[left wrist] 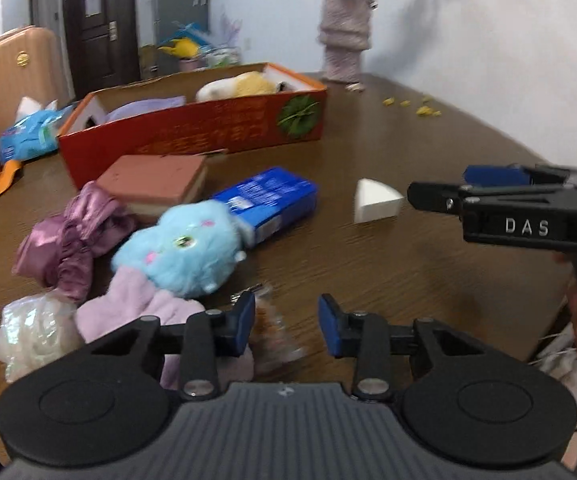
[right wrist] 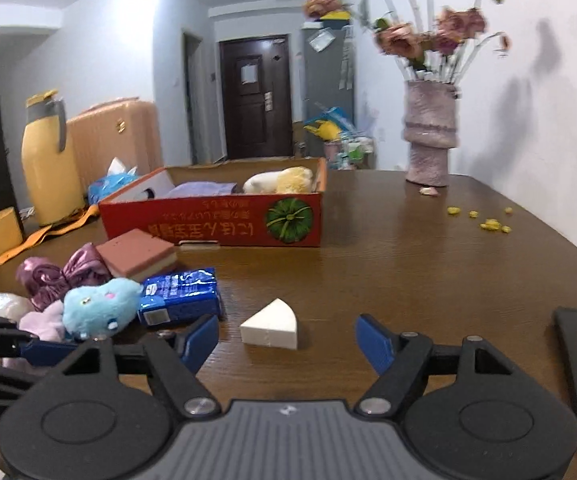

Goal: Organize soft objects
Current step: 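Grasp the small snack packet with the left gripper while the right grasps the white sponge wedge, then lower the packet and sponge wedge into the red box and open both grippers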

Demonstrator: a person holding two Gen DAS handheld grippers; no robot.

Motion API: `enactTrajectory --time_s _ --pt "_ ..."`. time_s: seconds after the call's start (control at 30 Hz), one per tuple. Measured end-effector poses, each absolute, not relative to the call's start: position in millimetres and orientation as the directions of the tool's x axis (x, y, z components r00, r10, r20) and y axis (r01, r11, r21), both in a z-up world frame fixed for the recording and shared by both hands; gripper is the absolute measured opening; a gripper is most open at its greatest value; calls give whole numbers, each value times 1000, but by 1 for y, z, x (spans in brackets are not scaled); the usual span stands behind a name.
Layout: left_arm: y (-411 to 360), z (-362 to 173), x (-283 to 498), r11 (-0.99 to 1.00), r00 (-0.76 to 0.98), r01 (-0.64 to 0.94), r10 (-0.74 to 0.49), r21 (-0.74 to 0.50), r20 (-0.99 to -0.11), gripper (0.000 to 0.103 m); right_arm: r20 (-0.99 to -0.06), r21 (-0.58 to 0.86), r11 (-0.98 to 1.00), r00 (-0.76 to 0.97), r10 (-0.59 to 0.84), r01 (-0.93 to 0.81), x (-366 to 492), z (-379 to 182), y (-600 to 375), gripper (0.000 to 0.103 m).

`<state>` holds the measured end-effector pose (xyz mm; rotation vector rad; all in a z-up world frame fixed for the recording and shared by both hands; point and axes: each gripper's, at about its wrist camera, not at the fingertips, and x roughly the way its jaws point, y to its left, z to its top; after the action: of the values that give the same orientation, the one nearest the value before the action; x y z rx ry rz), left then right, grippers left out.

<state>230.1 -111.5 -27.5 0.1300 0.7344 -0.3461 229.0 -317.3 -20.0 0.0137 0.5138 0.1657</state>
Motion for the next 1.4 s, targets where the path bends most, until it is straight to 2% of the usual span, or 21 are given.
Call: enactTrajectory --time_s 0.13,0.17,0.2,0.23,0.27,0.37,0.53,0.57,0.67,0.9,1.1,1.27,1.4 --pt "-111 -33 234 937 674 348 -246 5 -696 38 -514 38 980 837 186 -195 259 -30 -310 74" --pt "-112 -35 236 938 665 348 -246 1 -705 34 -524 43 980 831 188 -195 266 -34 -310 71" --pt "-115 -37 238 939 663 345 -241 4 -708 22 -537 50 980 822 189 -193 273 -36 -310 63" --pt "-116 -37 238 939 671 345 -238 12 -703 17 -547 60 979 814 195 -195 278 -39 -311 58" --pt "-118 -37 238 937 672 348 -237 17 -701 17 -556 72 978 806 204 -198 283 -41 -311 49" --pt "-120 -35 235 935 674 354 -240 20 -698 15 -569 113 969 785 245 -221 288 -48 -311 34" --pt "-122 -26 223 932 695 363 -260 15 -670 13 -559 108 970 794 241 -219 278 -48 -309 25" --pt "-121 -23 219 930 701 366 -265 15 -662 13 -554 116 970 797 242 -214 273 -46 -311 17" --pt "-118 -11 206 927 720 375 -284 10 -633 13 -534 149 964 803 264 -218 252 -39 -316 9" --pt "-103 8 186 927 746 374 -317 -26 -586 13 -505 191 955 812 293 -226 204 -32 -314 8" --pt "-87 25 200 925 748 371 -353 -86 -562 13 -467 198 948 826 316 -250 197 -16 -307 6" --pt "-74 60 258 911 740 393 -395 -127 -544 13 -421 182 929 828 370 -322 228 17 -302 6" --pt "-78 87 358 915 726 373 -390 -153 -566 13 -406 143 910 815 412 -389 302 50 -290 6"
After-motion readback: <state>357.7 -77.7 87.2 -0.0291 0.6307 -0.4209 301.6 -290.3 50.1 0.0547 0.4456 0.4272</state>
